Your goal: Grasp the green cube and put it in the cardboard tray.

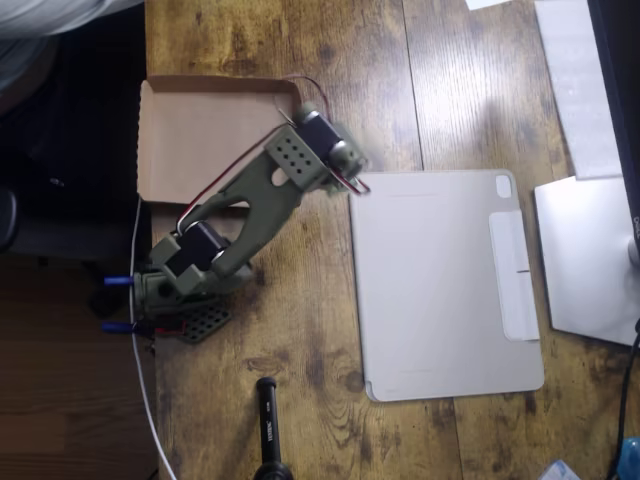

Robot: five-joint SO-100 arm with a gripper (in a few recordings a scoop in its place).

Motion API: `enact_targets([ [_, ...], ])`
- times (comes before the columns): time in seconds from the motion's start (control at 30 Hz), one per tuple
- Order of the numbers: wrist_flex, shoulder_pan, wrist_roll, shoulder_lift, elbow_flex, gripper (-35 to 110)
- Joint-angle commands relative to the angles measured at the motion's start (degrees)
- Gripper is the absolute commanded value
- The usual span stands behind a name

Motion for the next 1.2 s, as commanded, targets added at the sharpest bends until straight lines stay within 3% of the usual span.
enact_targets([
  [0.0, 0.35, -2.72, -0.70, 2.46, 2.11, 14],
  [0.87, -5.89, -38.14, -4.66, 4.31, 20.74, 14],
  [1.17, -11.69, -42.63, -5.98, 5.80, 28.30, 13],
])
